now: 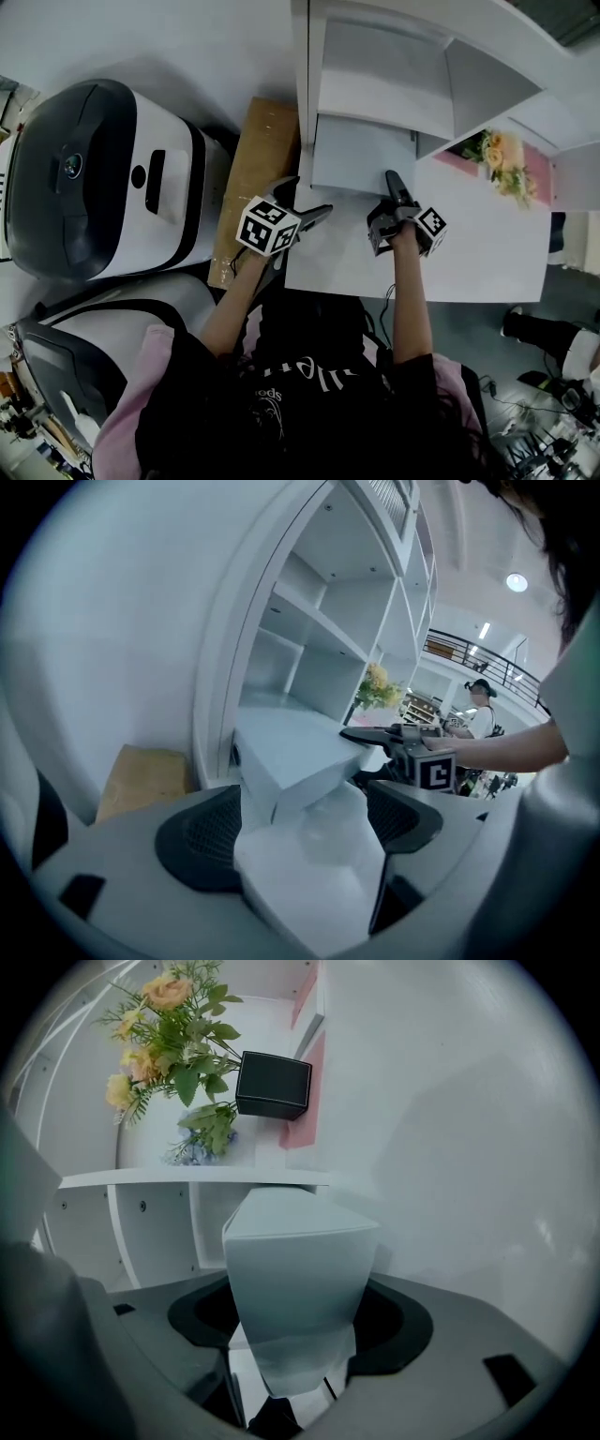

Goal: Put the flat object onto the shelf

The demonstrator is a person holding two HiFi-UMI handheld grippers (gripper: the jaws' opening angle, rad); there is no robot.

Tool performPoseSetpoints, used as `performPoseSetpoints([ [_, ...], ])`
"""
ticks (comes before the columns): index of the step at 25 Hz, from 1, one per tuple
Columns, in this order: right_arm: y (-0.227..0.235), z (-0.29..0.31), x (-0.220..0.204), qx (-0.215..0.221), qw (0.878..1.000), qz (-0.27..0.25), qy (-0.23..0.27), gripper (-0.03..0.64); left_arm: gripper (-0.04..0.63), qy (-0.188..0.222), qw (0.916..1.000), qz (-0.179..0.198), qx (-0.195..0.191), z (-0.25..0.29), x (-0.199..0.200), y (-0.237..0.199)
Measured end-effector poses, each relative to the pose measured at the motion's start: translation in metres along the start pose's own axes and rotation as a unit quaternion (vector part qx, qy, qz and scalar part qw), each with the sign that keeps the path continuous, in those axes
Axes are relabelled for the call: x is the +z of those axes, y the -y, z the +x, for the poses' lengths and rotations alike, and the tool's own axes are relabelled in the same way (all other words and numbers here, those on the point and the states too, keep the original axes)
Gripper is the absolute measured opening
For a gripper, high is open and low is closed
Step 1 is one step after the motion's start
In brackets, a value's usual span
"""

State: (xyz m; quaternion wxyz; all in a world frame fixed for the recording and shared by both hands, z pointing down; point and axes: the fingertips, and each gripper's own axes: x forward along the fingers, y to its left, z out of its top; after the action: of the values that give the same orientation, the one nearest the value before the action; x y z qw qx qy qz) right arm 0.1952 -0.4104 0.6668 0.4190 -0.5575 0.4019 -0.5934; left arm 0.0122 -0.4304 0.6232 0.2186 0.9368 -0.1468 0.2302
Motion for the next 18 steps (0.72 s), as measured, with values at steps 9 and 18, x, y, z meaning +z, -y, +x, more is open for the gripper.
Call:
performPoseSetpoints([
  [9,0.010,0.001,0.004,-0.005,1.000,-0.003,0.003,0.314,0.431,-0.037,0.9965,0.004,0.075,0.038,-0.004,-0.039],
  [18,0.009,-0.002,-0.001,-0.010,1.000,0.017,0.004,0.314,0.433,-0.038,0.9966,-0.063,0.037,0.044,-0.010,-0.044],
])
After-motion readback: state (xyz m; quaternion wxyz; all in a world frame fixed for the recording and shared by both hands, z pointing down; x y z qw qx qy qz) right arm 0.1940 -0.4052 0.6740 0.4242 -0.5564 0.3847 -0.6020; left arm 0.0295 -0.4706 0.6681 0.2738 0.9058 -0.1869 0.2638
